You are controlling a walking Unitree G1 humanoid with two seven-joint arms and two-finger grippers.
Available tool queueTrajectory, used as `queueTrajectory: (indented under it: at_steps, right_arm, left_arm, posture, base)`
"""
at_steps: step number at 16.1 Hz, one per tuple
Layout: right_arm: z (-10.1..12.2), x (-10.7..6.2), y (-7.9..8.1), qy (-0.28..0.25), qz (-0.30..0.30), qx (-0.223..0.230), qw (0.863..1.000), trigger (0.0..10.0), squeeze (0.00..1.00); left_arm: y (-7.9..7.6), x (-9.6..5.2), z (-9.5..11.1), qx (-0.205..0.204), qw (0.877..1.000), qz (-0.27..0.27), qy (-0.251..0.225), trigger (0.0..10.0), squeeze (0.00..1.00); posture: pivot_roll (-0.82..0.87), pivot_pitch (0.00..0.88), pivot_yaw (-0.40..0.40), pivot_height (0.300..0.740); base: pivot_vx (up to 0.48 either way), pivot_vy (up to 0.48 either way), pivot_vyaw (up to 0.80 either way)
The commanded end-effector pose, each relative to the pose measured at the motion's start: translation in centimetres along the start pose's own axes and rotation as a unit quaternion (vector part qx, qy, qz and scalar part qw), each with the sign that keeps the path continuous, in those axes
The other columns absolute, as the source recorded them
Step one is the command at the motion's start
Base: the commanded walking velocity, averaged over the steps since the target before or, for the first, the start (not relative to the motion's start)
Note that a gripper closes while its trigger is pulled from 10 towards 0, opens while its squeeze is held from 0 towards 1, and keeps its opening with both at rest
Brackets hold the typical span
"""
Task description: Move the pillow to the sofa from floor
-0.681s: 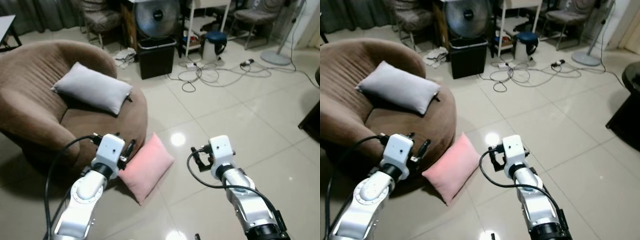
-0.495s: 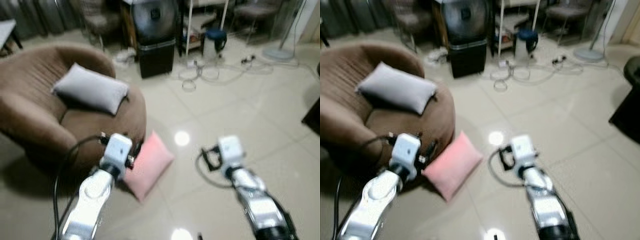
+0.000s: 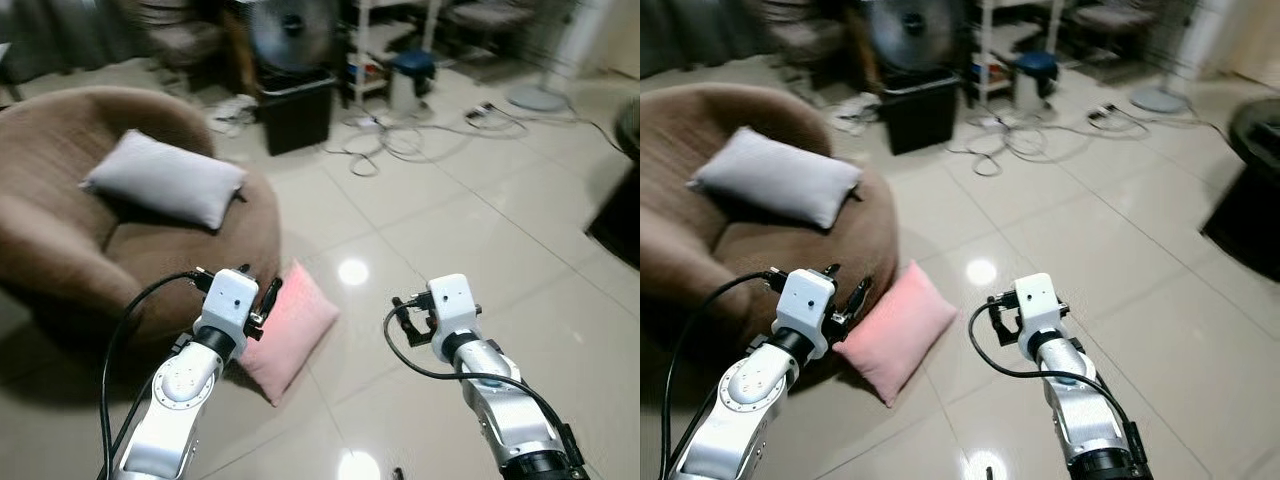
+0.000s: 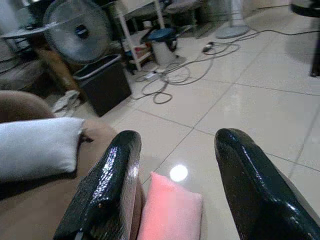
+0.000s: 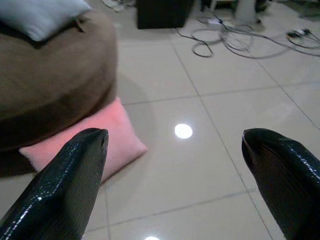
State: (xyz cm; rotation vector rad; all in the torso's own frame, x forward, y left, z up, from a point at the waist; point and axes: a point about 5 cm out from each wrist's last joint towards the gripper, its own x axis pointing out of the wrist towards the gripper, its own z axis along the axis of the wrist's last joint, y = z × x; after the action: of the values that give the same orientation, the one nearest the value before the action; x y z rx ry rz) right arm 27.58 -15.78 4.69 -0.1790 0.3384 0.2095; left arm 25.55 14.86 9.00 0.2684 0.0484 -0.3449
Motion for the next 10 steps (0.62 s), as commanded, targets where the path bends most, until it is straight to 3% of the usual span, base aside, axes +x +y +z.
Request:
queueTrajectory:
  at_steps: [1,10]
  right_arm:
    - [0.10,0.06,0.08,-0.004,0.006,-0.009,1.000,10.0,0.00]
    - [-0.06,-0.02,0.21,-0.001,0.026,-0.031,0.999,10.0,0.00]
  left_arm:
    - [0.27,-0.49,-0.98,0.004,1.000,-0.002,0.020,10.0,0.00]
    - [0.06,-1.00,-1.68,0.004,0.999,-0.015,0.032,10.0,0.00]
  posture:
    - [0.05,0.000,0.041,0.740]
    - [0.06,0.000,0.036,0.740]
  base:
    - [0.259,0.000,0.00]
    - [0.290,0.000,0.00]
